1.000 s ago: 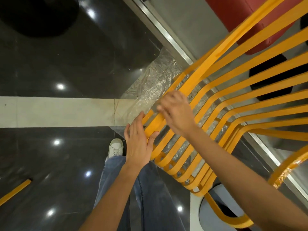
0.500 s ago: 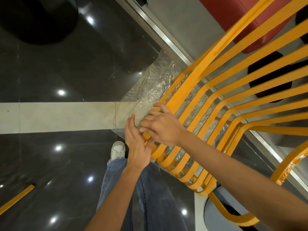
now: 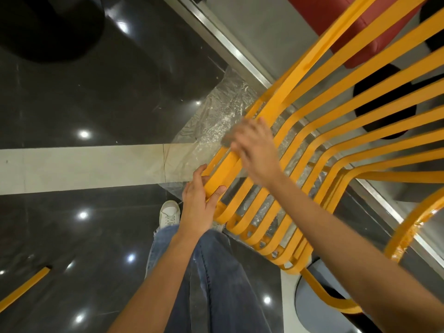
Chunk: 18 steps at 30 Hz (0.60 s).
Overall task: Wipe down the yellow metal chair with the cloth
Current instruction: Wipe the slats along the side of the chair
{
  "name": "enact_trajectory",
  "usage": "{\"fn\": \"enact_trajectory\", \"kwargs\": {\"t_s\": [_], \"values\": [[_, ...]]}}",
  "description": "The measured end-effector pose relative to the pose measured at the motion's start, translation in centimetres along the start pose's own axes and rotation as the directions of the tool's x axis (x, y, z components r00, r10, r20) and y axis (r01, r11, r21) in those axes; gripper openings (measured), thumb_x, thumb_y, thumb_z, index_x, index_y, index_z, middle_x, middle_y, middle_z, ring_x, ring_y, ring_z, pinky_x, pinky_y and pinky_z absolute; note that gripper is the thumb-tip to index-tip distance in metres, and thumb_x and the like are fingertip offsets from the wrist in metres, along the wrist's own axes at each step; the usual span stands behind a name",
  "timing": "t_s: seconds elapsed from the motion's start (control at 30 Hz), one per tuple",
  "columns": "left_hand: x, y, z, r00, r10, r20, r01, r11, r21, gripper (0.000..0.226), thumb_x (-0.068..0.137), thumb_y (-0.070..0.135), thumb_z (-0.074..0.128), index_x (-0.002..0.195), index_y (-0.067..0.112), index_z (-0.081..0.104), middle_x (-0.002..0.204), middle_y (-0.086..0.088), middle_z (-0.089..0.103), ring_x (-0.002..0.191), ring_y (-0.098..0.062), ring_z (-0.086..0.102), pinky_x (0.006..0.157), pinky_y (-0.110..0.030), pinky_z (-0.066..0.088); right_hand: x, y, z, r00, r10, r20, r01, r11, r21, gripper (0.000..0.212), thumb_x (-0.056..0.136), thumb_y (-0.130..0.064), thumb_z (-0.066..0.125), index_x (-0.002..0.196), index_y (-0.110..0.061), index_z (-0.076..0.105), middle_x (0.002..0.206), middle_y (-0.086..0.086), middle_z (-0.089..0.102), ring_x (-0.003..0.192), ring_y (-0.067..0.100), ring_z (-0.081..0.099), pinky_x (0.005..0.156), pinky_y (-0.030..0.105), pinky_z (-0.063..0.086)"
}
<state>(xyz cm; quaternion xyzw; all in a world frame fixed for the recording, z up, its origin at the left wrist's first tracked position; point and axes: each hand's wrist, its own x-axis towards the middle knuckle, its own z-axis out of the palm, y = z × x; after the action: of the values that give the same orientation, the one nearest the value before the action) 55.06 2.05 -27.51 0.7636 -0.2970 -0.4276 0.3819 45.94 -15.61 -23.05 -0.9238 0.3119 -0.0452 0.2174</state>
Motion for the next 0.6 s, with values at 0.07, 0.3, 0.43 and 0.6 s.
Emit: {"fn": "enact_trajectory", "kwargs": {"t_s": [0.07,0.3,0.43,0.6], "values": [[0.0,0.4,-0.2,1.0,0.024,0.007,-0.024,1.0,0.001,0.065,0.085,0.074,0.046,0.138,0.039,0.032,0.109,0.005,0.066,0.102,-0.025,0.062,0.093,-0.058,0.047,-2.5,-1.1,0.9,0.982,-0.162,0.094,0.164,0.986,-0.012,0.037,0.105,-0.036,0.036,0.132,-0.027,0.059,0.141,-0.004,0.054,0.145,0.024,0.032,0.123,0.046,0.01],[0.0,0.4,-0.5,0.999,0.002,0.049,-0.002,1.0,-0.001,0.059,0.085,0.071,0.048,0.13,0.033,0.045,0.091,0.01,0.063,0.086,-0.018,0.063,0.084,-0.055,0.051,3.8,5.2,-1.4,0.902,0.324,-0.284,-0.289,0.944,0.158,0.04,0.106,-0.027,0.041,0.144,-0.021,0.048,0.159,0.003,0.035,0.152,0.029,0.014,0.123,0.04,0.003],[-0.3,1.7,-0.7,0.999,0.025,0.035,-0.024,0.999,-0.033,0.053,0.088,0.064,0.049,0.127,0.028,0.051,0.098,0.011,0.067,0.088,-0.007,0.065,0.084,-0.046,0.054,2.4,-0.6,0.3,0.693,0.603,-0.394,-0.283,0.731,0.621,0.04,0.105,-0.013,0.046,0.145,-0.009,0.046,0.159,0.008,0.032,0.147,0.007,0.029,0.114,0.015,0.027],[2.4,5.5,-0.5,0.991,0.136,0.015,-0.137,0.988,0.07,0.068,0.092,0.071,0.03,0.138,0.024,0.046,0.13,0.007,0.058,0.119,-0.013,0.055,0.101,-0.05,0.044,0.9,-4.2,2.1,0.426,0.901,-0.084,-0.326,0.24,0.914,0.031,0.107,-0.025,0.041,0.131,-0.013,0.058,0.098,-0.016,0.065,0.082,-0.006,0.058,0.079,0.02,0.047]]}}
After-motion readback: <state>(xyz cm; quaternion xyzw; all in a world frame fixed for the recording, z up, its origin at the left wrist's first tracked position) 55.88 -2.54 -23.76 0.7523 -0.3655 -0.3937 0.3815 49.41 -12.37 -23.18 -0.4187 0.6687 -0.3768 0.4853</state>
